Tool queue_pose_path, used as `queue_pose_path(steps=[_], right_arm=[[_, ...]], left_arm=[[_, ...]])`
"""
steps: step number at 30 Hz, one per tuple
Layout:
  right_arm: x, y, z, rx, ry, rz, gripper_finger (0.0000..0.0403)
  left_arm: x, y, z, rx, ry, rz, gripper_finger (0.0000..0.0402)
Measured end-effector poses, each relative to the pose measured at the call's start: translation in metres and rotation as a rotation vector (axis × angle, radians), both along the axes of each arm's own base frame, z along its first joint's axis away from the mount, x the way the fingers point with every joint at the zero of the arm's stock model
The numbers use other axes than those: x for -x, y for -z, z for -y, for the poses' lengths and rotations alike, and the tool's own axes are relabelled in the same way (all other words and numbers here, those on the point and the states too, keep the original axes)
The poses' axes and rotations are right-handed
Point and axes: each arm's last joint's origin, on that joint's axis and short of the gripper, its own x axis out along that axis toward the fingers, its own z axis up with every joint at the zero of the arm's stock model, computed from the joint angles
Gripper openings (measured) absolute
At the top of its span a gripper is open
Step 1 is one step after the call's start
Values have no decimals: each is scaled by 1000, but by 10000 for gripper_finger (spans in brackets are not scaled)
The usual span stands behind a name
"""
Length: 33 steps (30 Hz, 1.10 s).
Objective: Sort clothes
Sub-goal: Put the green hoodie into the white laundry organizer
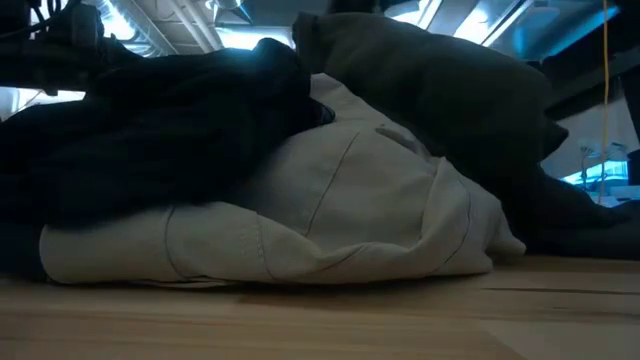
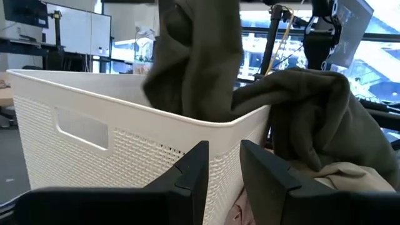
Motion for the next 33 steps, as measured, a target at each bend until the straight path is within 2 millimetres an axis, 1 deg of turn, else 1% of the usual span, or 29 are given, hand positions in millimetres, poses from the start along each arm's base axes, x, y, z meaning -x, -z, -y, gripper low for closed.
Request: queue_pose_path(steps=[1, 4, 8, 12, 14, 16, 19, 21, 24, 26, 29, 31, 33], right_arm=[[4, -3, -6, -5, -12, -15, 188], [23, -21, -26, -8, -36, -52, 204], [51, -45, -55, -21, -67, -71, 210], [66, -53, -76, -53, -64, -52, 211], [70, -55, -82, -58, -72, -44, 211], [71, -60, -83, -7, -47, -18, 211], [59, -69, -74, 86, 49, 107, 211], [50, -71, -69, 88, 51, 166, 211], [46, -70, -69, 56, -6, 176, 212], [46, -69, -68, 45, 10, 179, 212], [49, -63, -58, 8, 77, 156, 212], [53, -57, -51, -75, 96, 140, 212], [58, -50, -43, -197, 75, 107, 212]], left_arm=[[0, 0, 0, -8, -1, -4, 86], [0, 0, 0, -10, -1, -5, 86], [0, 0, 0, -8, -1, -1, 86], [0, -1, 0, 3, 0, 11, 86], [0, -1, 0, 10, 2, 15, 86], [0, -1, 0, 10, 1, 15, 86], [0, -1, 0, 10, 1, 15, 86], [0, -1, 0, 10, 1, 15, 86], [0, -1, 0, 10, 1, 14, 86], [0, -1, 0, 7, 1, 13, 86], [0, -1, 0, 16, 2, 17, 86], [0, -1, 0, 26, 4, 21, 86], [0, -1, 0, 27, 4, 22, 86]])
